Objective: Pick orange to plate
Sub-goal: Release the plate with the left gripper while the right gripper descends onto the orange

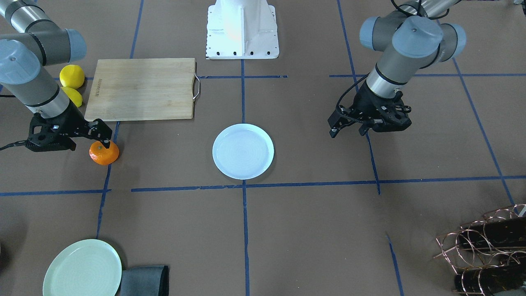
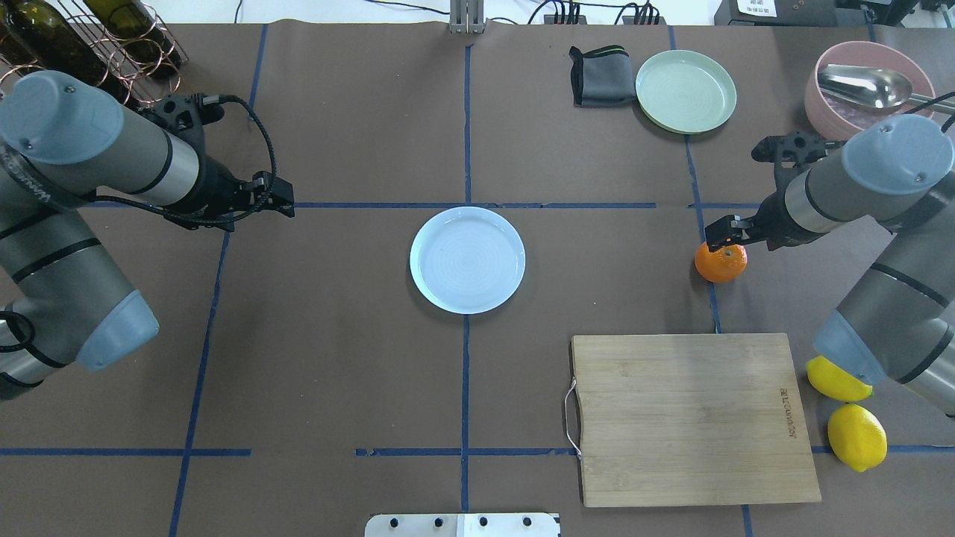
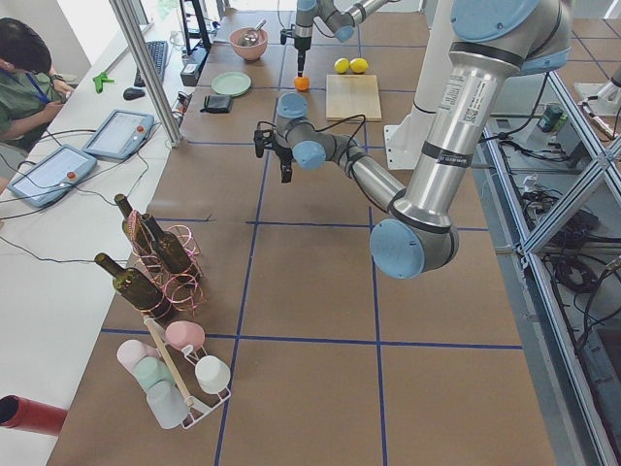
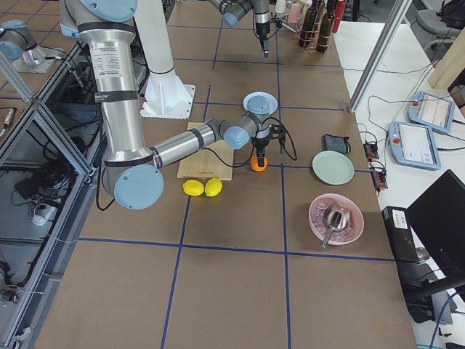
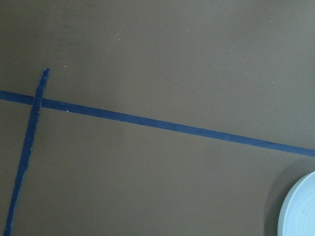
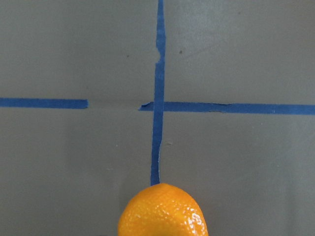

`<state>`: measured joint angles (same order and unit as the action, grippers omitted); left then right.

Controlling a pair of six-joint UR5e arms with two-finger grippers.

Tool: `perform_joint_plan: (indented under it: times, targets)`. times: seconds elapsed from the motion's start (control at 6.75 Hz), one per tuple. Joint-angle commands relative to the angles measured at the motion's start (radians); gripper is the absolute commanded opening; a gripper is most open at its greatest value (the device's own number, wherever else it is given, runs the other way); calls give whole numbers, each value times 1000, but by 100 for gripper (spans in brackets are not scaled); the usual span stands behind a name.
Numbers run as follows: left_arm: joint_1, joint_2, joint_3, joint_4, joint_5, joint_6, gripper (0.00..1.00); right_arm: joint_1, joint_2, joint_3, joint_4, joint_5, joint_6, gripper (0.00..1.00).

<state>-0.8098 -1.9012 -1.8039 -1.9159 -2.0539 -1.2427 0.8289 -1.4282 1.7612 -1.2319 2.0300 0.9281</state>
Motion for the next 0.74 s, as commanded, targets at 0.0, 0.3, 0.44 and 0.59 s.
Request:
perform_joint_plan:
  times: [0.0, 0.3, 0.44, 0.59]
  targets:
    - [-34, 24, -2, 1, -17, 31, 100, -28, 2, -17, 0, -4, -2, 100]
    - [-40, 30, 1, 3, -18, 31, 100, -47, 30, -49, -1, -5, -5, 100]
    - [-40, 45, -2, 1, -18, 31, 100, -47, 43, -69, -1, -5, -5, 100]
    - [-42, 47, -2, 1, -18, 31, 100, -47, 48, -72, -1, -5, -6, 100]
